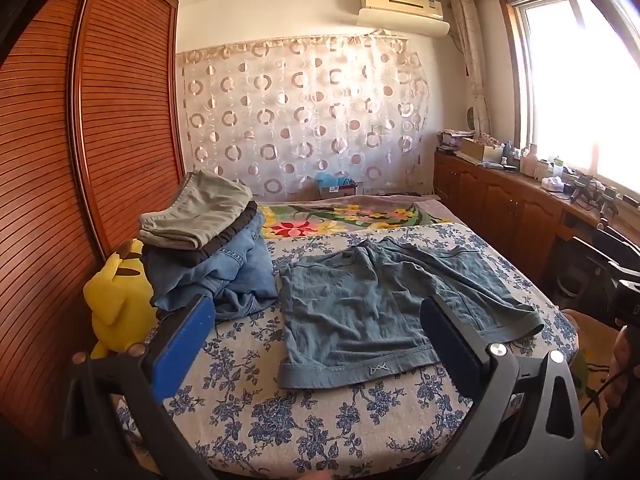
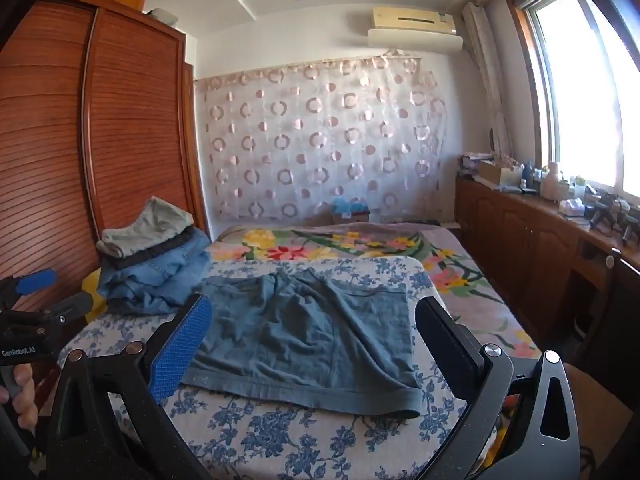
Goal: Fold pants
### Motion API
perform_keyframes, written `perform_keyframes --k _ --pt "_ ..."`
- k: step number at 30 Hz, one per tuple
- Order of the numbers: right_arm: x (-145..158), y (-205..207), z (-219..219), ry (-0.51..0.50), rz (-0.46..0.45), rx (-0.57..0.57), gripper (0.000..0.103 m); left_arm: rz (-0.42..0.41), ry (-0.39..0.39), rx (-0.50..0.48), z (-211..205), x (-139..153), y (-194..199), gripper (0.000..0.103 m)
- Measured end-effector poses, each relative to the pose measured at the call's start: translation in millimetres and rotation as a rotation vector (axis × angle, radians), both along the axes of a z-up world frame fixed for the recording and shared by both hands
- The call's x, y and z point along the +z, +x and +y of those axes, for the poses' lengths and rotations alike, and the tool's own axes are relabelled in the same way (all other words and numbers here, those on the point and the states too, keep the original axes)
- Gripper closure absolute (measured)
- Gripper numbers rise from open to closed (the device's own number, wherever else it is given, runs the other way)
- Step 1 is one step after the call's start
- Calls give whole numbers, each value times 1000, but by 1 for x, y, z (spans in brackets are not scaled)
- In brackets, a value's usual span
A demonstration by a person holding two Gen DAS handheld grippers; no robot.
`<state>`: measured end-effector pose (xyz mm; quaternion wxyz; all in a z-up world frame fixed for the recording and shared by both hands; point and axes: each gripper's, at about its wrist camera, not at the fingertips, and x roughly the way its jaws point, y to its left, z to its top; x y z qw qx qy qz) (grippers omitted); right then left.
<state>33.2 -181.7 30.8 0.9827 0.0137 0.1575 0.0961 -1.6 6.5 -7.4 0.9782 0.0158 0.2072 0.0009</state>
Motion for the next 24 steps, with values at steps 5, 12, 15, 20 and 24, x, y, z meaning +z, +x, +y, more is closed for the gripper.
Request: perform_keyframes --k 5,12,15,20,24 --pt "-1 0 0 -3 3 -1 0 -3 -6 5 2 -2 3 0" --pt "-4 0 2 -3 4 0 0 1 -6 12 -2 3 -1 0" --pt "-3 0 3 -8 4 0 0 -1 -5 11 -4 3 -1 0" --pt "-2 0 3 -8 6 0 0 1 -6 9 -4 3 -1 0" --pt "-3 -1 3 -8 4 0 0 -2 -7 9 -6 4 0 0"
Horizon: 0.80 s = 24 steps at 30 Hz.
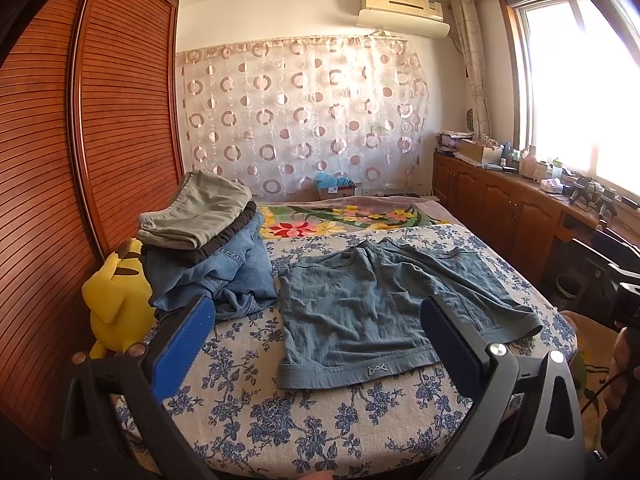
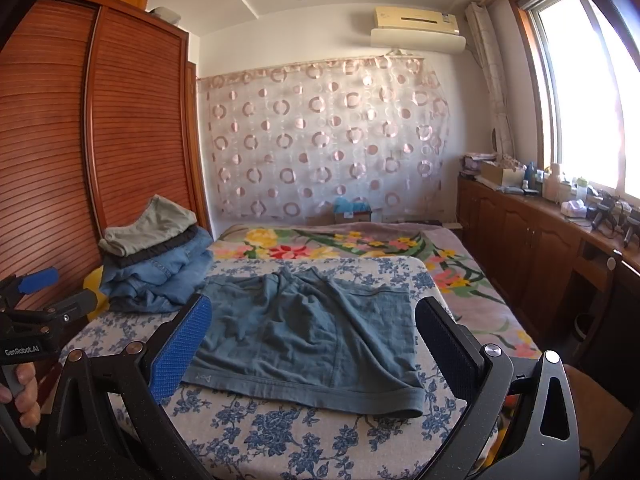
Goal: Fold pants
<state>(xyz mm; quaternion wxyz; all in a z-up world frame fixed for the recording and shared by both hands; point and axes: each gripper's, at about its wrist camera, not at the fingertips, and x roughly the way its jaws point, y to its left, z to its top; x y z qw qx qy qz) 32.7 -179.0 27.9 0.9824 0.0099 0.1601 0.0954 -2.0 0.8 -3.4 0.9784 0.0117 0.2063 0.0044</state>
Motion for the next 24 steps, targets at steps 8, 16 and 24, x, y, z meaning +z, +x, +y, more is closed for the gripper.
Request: perform_keyframes --k 8,16,24 --pt "1 1 1 -1 1 1 0 -5 0 -4 0 3 -1 0" --pt "1 0 1 -2 1 1 0 -7 5 -3 -1 4 -2 0" --pt "1 0 1 -2 0 2 0 -8 6 -2 -2 4 -2 0"
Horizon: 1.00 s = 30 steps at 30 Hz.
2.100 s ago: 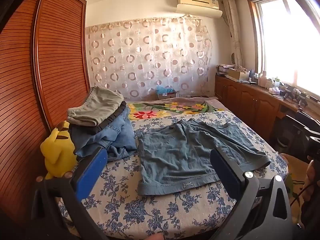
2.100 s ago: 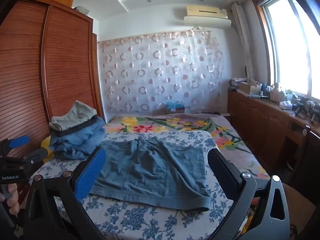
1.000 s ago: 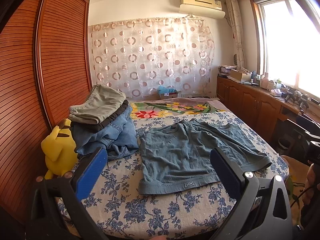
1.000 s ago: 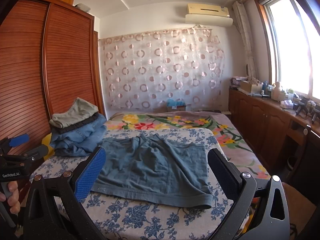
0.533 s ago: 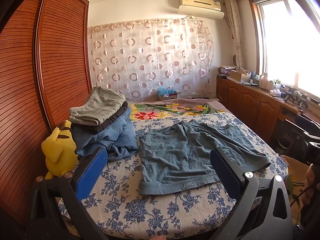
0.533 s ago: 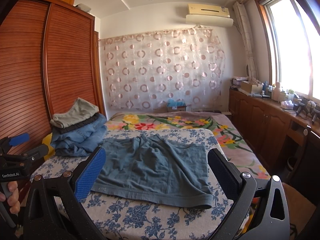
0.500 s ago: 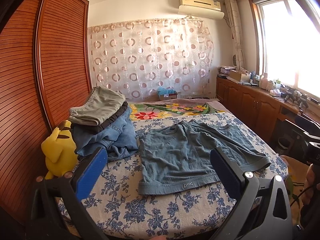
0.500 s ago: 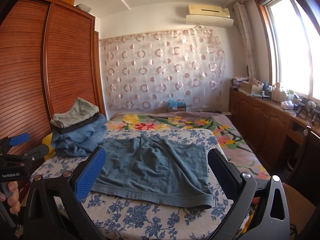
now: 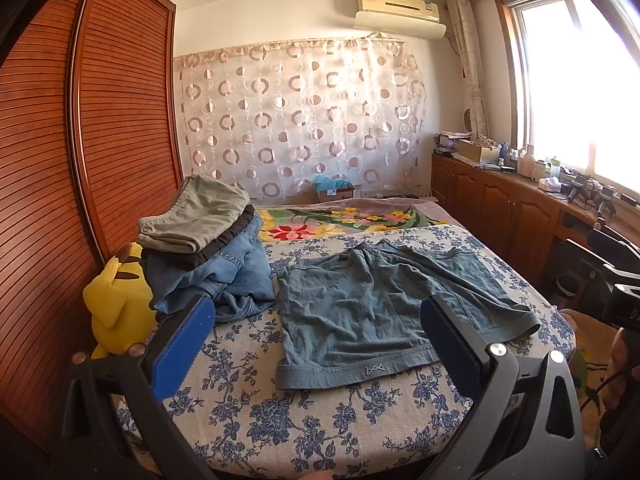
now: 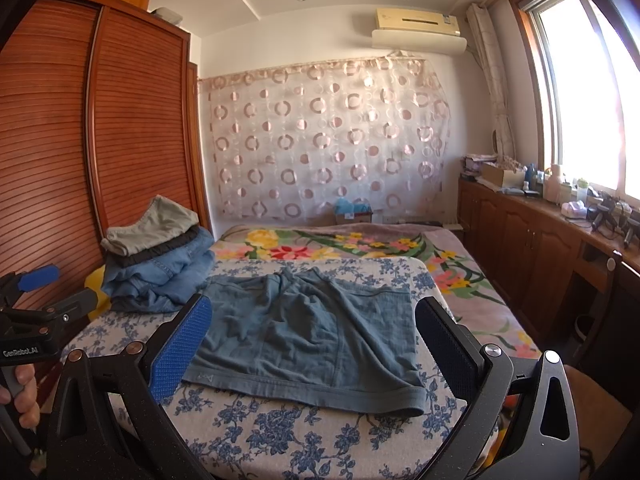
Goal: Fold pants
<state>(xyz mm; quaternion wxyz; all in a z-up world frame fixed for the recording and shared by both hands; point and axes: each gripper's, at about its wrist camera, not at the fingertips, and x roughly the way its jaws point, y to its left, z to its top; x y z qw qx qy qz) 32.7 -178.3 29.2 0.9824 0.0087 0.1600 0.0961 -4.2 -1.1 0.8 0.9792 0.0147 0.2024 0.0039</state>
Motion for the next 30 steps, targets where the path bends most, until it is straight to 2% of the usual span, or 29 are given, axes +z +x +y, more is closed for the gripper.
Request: perform_keyframes --k 30 --pt "-4 -1 3 -2 -1 -1 0 -3 1 -2 -3 1 -2 0"
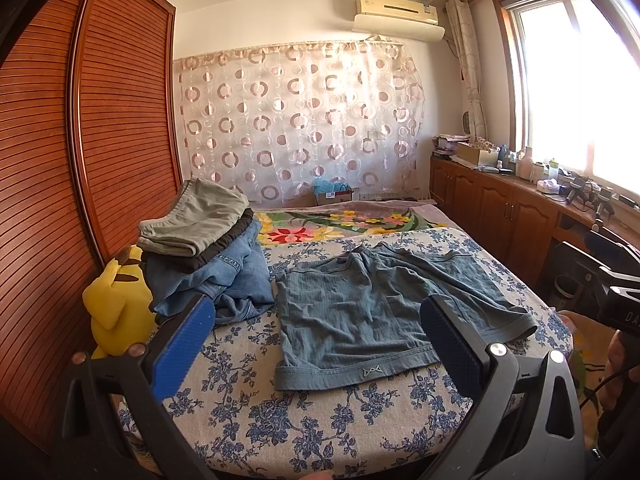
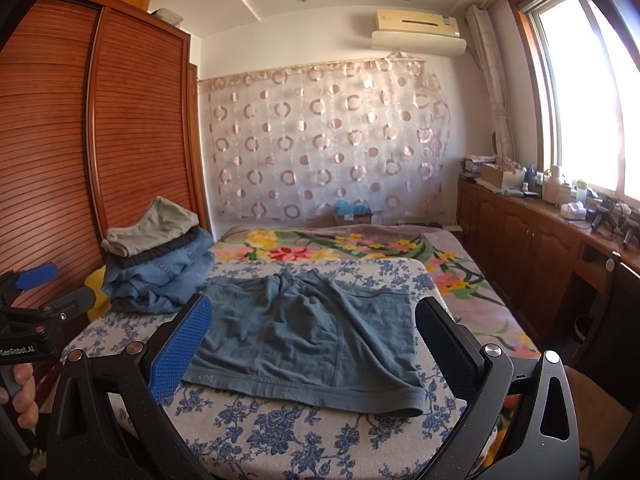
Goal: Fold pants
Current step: 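Move both tools down toward the waistband of the grey-blue shorts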
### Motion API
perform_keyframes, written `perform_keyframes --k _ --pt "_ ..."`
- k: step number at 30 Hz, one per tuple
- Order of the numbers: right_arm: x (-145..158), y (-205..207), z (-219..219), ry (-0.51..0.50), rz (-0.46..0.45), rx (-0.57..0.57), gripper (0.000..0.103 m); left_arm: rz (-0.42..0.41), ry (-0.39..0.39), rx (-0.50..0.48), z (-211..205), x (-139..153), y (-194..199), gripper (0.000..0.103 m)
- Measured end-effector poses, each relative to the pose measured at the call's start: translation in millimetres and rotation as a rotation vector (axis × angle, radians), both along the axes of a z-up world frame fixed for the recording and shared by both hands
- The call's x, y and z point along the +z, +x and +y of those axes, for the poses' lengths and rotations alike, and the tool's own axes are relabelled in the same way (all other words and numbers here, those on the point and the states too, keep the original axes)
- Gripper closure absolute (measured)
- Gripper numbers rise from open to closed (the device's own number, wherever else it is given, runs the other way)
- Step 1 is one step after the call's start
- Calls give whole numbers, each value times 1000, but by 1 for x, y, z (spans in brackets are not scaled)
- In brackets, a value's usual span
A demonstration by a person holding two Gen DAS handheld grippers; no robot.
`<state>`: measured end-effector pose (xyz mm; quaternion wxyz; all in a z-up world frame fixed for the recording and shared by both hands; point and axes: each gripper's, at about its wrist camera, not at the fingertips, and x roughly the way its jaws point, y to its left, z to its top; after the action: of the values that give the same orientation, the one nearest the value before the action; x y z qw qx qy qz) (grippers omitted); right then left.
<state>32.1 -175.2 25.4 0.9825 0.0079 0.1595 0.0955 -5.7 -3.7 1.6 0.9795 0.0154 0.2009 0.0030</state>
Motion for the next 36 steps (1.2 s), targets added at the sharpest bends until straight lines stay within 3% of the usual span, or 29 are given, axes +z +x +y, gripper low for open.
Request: perform_keyframes --k 9,36 --pt "-3 2 3 -3 7 1 0 9 10 7 -3 0 2 0" --pt "-42 19 -47 -31 117 -44 0 169 -19 -52 35 -70 34 0"
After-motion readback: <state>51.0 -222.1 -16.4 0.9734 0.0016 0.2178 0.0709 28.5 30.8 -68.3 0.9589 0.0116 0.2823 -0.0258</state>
